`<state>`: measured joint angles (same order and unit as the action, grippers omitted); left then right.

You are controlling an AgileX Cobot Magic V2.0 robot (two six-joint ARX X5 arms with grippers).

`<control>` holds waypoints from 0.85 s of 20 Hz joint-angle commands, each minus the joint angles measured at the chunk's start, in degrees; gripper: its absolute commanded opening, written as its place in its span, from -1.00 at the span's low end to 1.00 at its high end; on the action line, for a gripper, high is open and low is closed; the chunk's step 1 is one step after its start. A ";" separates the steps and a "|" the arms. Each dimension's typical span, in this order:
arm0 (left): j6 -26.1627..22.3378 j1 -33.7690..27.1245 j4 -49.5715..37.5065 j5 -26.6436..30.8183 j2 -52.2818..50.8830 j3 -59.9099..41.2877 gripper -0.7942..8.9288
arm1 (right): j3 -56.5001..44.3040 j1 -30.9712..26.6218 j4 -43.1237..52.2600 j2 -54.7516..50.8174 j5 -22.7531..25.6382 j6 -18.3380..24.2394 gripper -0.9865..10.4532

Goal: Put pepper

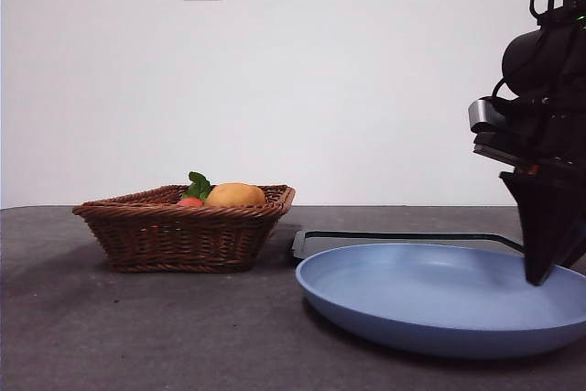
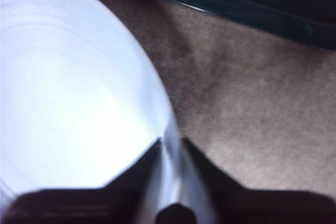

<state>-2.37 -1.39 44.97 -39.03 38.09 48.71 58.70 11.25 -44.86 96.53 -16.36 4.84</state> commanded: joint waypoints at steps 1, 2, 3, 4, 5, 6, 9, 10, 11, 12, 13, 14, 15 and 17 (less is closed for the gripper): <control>-0.63 -0.07 -0.37 0.00 0.09 1.11 -0.09 | 0.85 0.00 -0.07 1.38 -0.04 0.13 -0.82; -0.50 -0.07 -0.39 0.02 0.09 1.11 -0.09 | 0.85 0.00 -0.09 1.38 -0.04 0.09 -0.82; -0.42 -0.07 -0.52 0.04 0.11 1.11 -0.09 | 0.85 0.00 -0.26 1.29 -0.09 -0.24 -0.82; -0.37 -0.04 -0.72 0.04 0.15 1.14 -0.09 | 0.85 0.00 -0.76 0.96 -0.24 -0.52 -0.82; -0.17 0.02 -0.85 0.09 0.22 1.16 -0.09 | 0.85 0.00 -1.53 0.37 -0.26 -0.50 -0.82; 0.24 0.22 -1.27 0.20 0.90 1.22 -0.09 | 0.85 0.00 -2.36 -0.81 -0.24 -0.50 -0.82; 0.92 1.92 -3.63 0.37 4.46 1.27 -0.09 | 0.87 -0.35 -4.66 -6.73 -0.26 -0.81 -0.82; 0.92 3.02 -4.68 1.16 6.25 1.27 -0.09 | 0.87 -0.66 -5.31 -9.44 -0.26 -0.98 -0.82; 1.09 4.33 -5.88 2.67 8.11 1.27 -0.09 | 0.90 -0.87 -5.75 -12.13 -0.44 -1.60 -0.82; 1.18 5.77 -7.32 3.93 10.03 1.27 -0.09 | 0.90 -1.27 -6.36 -14.91 -0.61 -1.88 -0.82; 1.38 7.34 -9.16 5.16 12.15 1.27 -0.09 | 0.98 -1.92 -7.02 -17.62 -1.18 -1.97 -0.82; 2.56 9.16 -11.74 6.69 14.71 1.29 -0.09 | 1.16 -2.73 -7.74 -20.44 -1.81 -2.05 -0.82; 3.37 10.62 -13.75 8.17 16.96 1.51 -0.09 | 1.44 -3.26 -8.39 -22.58 -1.70 -2.32 -0.82; 3.65 13.73 -14.47 13.35 23.26 4.33 -0.09 | 2.25 -4.33 -9.64 -26.60 -1.73 -2.49 -0.82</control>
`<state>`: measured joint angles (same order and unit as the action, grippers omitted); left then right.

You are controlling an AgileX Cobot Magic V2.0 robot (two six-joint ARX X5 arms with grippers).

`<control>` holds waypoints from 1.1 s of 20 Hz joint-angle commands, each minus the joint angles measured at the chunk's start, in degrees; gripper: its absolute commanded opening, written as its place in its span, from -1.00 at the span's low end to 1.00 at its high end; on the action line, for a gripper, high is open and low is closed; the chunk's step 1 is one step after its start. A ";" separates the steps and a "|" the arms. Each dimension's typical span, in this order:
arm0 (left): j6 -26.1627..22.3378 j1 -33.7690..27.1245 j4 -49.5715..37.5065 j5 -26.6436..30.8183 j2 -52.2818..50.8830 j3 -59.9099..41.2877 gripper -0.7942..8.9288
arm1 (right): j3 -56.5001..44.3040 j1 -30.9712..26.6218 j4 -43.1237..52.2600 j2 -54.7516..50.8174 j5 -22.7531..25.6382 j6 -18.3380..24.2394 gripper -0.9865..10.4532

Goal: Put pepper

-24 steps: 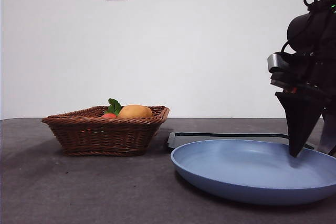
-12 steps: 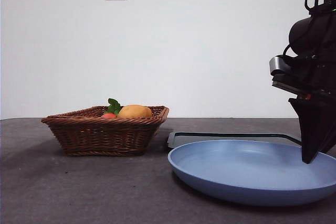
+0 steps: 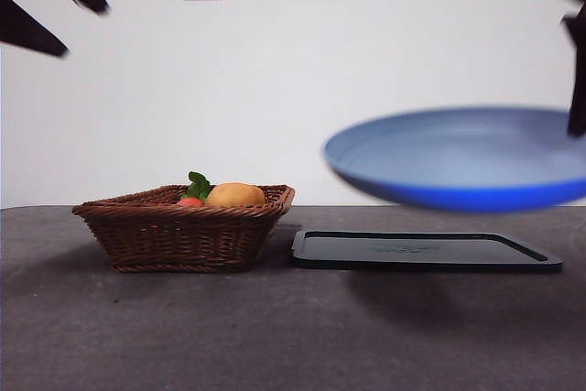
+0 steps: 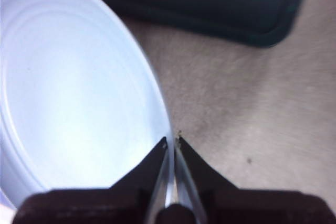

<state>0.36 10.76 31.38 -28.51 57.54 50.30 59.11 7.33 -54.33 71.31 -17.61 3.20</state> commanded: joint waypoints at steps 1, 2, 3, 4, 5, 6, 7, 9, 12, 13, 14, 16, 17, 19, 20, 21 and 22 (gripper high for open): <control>0.92 3.08 -0.83 5.09 7.48 5.05 -0.09 | 2.49 -0.96 -1.09 -3.10 -0.48 -0.83 -0.82; 0.90 4.28 -0.70 6.91 10.47 7.28 -0.09 | 3.10 -1.14 -1.84 -4.33 -0.48 -0.83 -0.82; 0.83 5.68 -0.31 9.18 14.08 10.21 -0.09 | 3.69 -1.25 -2.40 -5.68 -0.50 -0.83 -0.82; 0.61 6.73 0.22 11.15 17.00 12.72 -0.09 | 4.13 -1.27 -2.84 -6.56 -0.50 -0.85 -0.82; -0.02 7.87 1.49 13.51 20.87 16.06 -0.09 | 4.44 -1.27 -3.10 -7.56 -0.50 -1.09 -0.82; -0.63 8.52 3.06 15.04 24.04 18.88 -0.09 | 4.70 -1.27 -3.23 -8.11 -0.50 -1.29 -0.82; -1.46 9.18 5.14 16.96 28.00 22.32 -0.09 | 4.92 -1.27 -3.28 -8.81 -0.50 -1.49 -0.82; -2.69 10.25 8.52 19.10 34.51 27.67 -0.09 | 4.94 -1.27 -3.26 -9.68 -0.50 -1.90 -0.82; -3.43 11.15 9.60 19.52 41.35 32.17 -0.09 | 4.94 -1.27 -3.39 -9.94 -0.52 -2.08 -0.82; -3.45 11.43 9.29 19.56 43.36 32.87 -0.09 | 4.94 -1.27 -3.39 -9.94 -0.52 -2.08 -0.82; -3.45 11.43 9.18 19.61 44.54 33.16 -0.09 | 4.94 -1.27 -3.39 -9.94 -0.52 -2.08 -0.82; -3.45 11.43 7.76 20.87 47.10 33.20 -0.09 | 4.94 -1.27 -3.39 -9.94 -0.52 -2.10 -0.82; -3.50 11.41 7.08 21.53 48.22 33.20 -0.09 | 4.94 -1.27 -3.39 -9.94 -0.52 -2.10 -0.82; -3.50 11.37 6.08 21.66 49.96 33.20 -0.09 | 4.94 -1.27 -3.41 -9.94 -0.52 -2.08 -0.82; -3.50 11.37 5.70 22.12 50.71 33.20 -0.09 | 4.94 -1.27 -3.41 -9.94 -0.52 -2.08 -0.82; -3.50 11.39 5.53 22.36 51.32 33.20 -0.09 | 4.94 -1.27 -3.39 -9.94 -0.52 -2.08 -0.82; -3.50 11.39 5.27 22.34 52.15 33.20 -0.09 | 4.94 -1.27 -3.39 -9.94 -0.52 -2.08 -0.82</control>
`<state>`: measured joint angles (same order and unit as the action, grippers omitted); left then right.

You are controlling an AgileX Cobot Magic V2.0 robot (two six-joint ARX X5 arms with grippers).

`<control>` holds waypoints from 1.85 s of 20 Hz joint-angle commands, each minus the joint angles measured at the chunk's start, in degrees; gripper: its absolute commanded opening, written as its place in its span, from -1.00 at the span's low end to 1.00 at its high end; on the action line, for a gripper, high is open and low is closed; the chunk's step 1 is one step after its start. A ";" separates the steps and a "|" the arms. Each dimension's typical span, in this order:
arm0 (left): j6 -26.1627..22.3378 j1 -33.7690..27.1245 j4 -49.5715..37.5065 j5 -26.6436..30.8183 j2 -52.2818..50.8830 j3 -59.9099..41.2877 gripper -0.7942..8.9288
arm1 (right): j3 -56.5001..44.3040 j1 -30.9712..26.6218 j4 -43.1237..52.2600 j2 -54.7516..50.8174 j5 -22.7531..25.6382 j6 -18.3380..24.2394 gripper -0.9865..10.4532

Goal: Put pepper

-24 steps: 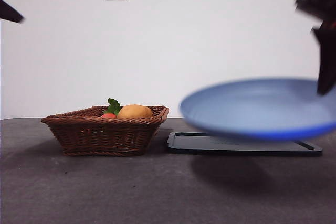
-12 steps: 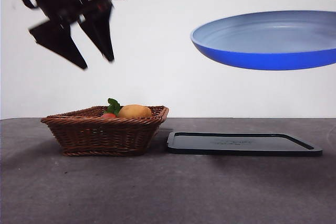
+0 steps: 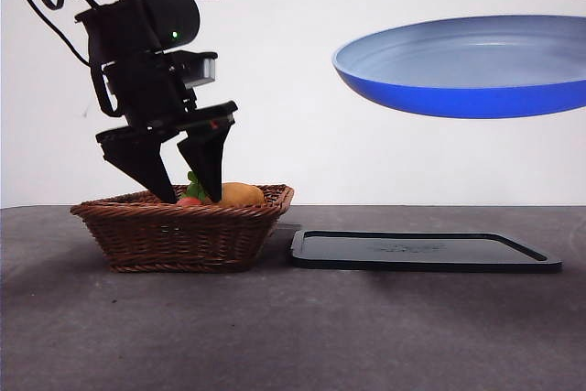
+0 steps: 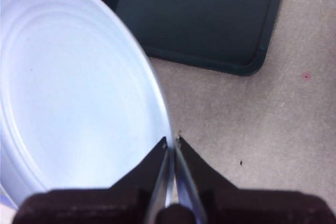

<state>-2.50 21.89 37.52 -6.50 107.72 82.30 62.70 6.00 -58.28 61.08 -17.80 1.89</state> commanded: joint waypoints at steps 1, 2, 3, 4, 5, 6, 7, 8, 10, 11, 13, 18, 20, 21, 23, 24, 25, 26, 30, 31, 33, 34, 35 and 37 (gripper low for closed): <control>-0.63 0.26 -0.92 0.39 2.60 1.20 -0.09 | 1.36 0.07 0.57 0.28 -0.33 -0.77 -0.82; -0.63 0.26 -1.29 0.50 3.26 1.20 -0.09 | 1.36 0.07 0.57 0.28 -0.33 -0.77 -0.82; -0.61 0.26 -1.49 0.50 3.67 1.20 -0.09 | 1.36 0.07 0.55 0.28 -0.33 -0.77 -0.82; -0.63 0.26 -1.88 0.55 4.00 1.20 -0.09 | 1.36 0.07 0.57 0.28 -0.33 -0.70 -0.82; -0.63 0.24 -2.29 0.55 4.46 1.20 -0.09 | 1.36 0.07 0.57 0.28 -0.33 -0.70 -0.82; -0.59 0.17 -2.21 0.55 4.79 1.20 -0.09 | 1.36 0.07 0.57 0.28 -0.33 -0.66 -0.82; -0.59 0.15 -2.19 0.55 5.51 1.20 -0.09 | 1.36 0.07 0.55 0.28 -0.33 -0.48 -0.82; -0.61 0.15 -1.95 0.61 5.95 1.20 -0.09 | 1.36 0.07 0.57 0.28 -0.33 -0.48 -0.82; -0.61 0.15 -1.92 0.66 6.54 1.20 -0.09 | 1.36 0.07 0.68 0.31 -0.33 -0.35 -0.82; -0.61 0.24 -1.95 1.38 6.54 1.20 -0.11 | 1.36 0.07 0.76 0.31 -0.31 -0.31 -0.82; -0.59 0.31 -1.81 2.62 6.54 1.20 -0.25 | 1.36 0.07 0.81 0.31 -0.31 -0.28 -0.82; -0.50 0.26 -1.27 2.21 6.40 1.44 -0.50 | 1.36 0.07 0.85 0.31 -0.28 0.09 -0.82; -0.50 0.26 -1.27 1.97 5.75 1.44 -0.50 | 1.36 0.07 0.92 0.31 -0.26 0.09 -0.82; -0.50 0.24 -1.20 1.97 5.18 1.44 -0.50 | 1.36 0.07 0.92 0.31 -0.26 0.09 -0.82; -0.50 0.13 -1.07 1.99 3.58 1.44 -0.50 | 1.36 0.07 1.03 0.31 -0.28 0.07 -0.82; -0.50 0.13 -1.05 1.99 2.58 1.44 -0.50 | 1.36 0.07 1.14 0.33 -0.26 0.07 -0.82; -0.50 0.15 -0.76 1.97 1.44 1.44 -0.50 | 1.36 0.07 1.27 0.42 -0.26 0.04 -0.82; -0.50 0.15 -0.33 1.92 0.07 1.44 -0.50 | 1.36 0.07 1.31 0.50 -0.26 -0.07 -0.82; -0.50 0.39 0.24 1.53 -5.62 1.44 -0.50 | 1.36 0.07 1.51 3.43 -0.31 -0.83 -0.82; -0.52 0.66 0.59 1.55 -6.95 1.44 -0.54 | 1.36 0.07 1.60 4.52 -0.33 -0.81 -0.82; -0.50 0.79 1.40 0.17 -9.46 1.44 -0.58 | 1.36 0.07 2.80 7.04 -0.31 -1.03 -0.82; -0.52 1.05 1.57 -0.26 -10.64 1.44 -0.58 | 1.36 0.07 3.65 8.46 -0.33 -1.18 -0.82; -0.52 1.31 1.75 -1.18 -11.65 1.44 -0.61 | 1.36 0.07 4.07 9.97 -0.46 -1.44 -0.82; -0.52 1.70 1.70 -1.42 -13.60 1.44 -0.71 | 1.36 0.09 4.11 13.00 -1.95 -1.42 -0.82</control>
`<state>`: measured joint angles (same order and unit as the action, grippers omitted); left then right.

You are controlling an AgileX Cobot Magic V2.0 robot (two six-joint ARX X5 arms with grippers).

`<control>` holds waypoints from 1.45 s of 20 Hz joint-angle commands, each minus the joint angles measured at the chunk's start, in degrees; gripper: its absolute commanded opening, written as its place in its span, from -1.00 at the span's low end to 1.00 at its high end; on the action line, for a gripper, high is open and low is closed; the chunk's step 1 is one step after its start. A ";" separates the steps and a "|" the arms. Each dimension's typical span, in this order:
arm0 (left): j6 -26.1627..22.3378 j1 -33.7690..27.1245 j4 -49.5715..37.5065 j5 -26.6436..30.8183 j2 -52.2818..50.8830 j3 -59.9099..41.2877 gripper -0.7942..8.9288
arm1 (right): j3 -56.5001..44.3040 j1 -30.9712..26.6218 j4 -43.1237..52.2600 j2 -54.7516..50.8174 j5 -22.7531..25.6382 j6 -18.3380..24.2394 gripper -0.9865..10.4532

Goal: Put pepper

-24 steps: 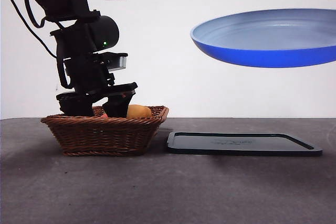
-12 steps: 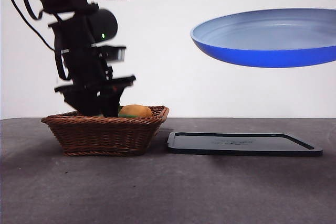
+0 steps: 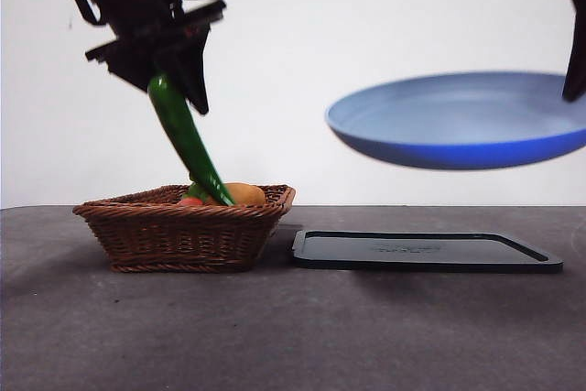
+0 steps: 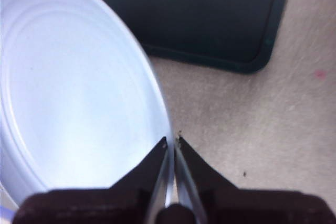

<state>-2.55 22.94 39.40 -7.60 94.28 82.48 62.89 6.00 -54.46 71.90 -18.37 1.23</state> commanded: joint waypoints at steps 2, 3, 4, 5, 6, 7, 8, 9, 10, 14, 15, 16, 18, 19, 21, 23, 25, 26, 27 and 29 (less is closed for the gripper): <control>-0.46 1.14 -0.33 -0.33 -1.62 1.27 -0.72 | 1.16 0.13 1.11 4.68 -2.51 -0.76 -0.82; -0.04 1.22 -0.28 -0.63 -2.34 1.27 -0.72 | 1.16 0.15 2.21 5.75 -2.71 -0.98 -0.82; 0.04 1.51 -0.26 -1.73 -2.99 1.27 -0.72 | 1.16 0.15 3.15 6.69 -2.73 -1.68 -0.82; 0.98 1.77 -0.44 -3.06 -3.56 1.27 -0.72 | 1.16 0.17 3.85 7.72 -2.73 -2.14 -0.82; 1.55 2.10 -0.81 -4.57 -4.35 1.27 -0.72 | 1.16 0.17 4.31 8.66 -2.73 -2.78 -0.82; 2.73 2.64 -1.53 -6.64 -5.05 1.27 -0.72 | 1.16 0.42 4.74 9.79 -2.84 -3.19 -0.82; 3.61 3.15 -2.08 -8.55 -5.60 1.27 -0.72 | 1.16 1.01 5.42 10.88 -2.93 -3.50 -0.82; 4.52 3.89 -2.62 -10.62 -6.05 1.27 -0.72 | 1.14 1.79 6.40 12.02 -3.54 -4.33 -0.82; 4.55 4.63 -2.75 -12.28 -6.54 1.27 -0.72 | 1.14 2.38 7.54 13.07 -4.61 -4.79 -0.82; 6.32 8.39 -3.08 -20.24 -6.73 1.27 -0.72 | 1.14 5.53 12.79 16.06 -7.89 -8.96 -0.82; 6.27 9.38 -3.17 -19.96 -6.71 1.27 -0.72 | 1.14 6.14 13.29 16.41 -10.78 -9.22 -0.82; 6.01 10.36 -3.23 -19.28 -6.69 1.27 -0.72 | 1.14 6.56 13.49 16.52 -12.28 -9.38 -0.82; 5.07 12.02 -3.82 -19.19 -5.95 1.25 -0.72 | 1.16 7.80 13.66 16.50 -13.22 -9.38 -0.82; 3.48 12.52 -3.78 -18.71 -5.18 1.22 -0.72 | 1.16 8.17 13.46 16.50 -13.27 -9.38 -0.82; 2.27 13.22 -3.69 -14.62 -2.93 1.20 -0.71 | 1.14 8.41 12.55 16.50 -13.31 -9.35 -0.82; 2.29 13.44 -3.21 -15.41 -0.96 1.20 -0.71 | 1.16 8.39 12.07 16.50 -13.29 -9.29 -0.82; 2.27 13.53 -3.21 -15.21 -0.02 1.20 -0.61 | 1.16 8.37 12.02 16.50 -13.29 -9.29 -0.82; 2.25 13.75 -3.43 -15.06 0.13 1.20 -0.51 | 1.16 8.39 12.02 16.50 -13.31 -9.27 -0.82; 2.25 13.86 -3.87 -14.95 0.15 1.20 -0.43 | 1.14 8.39 12.04 16.50 -13.31 -9.27 -0.82; 2.25 13.86 -5.01 -14.95 0.15 1.20 -0.41 | 1.16 8.39 12.07 16.50 -13.31 -9.29 -0.82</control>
<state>0.45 36.23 34.96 -22.61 93.78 82.59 62.89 14.20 -42.81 87.68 -31.16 -7.75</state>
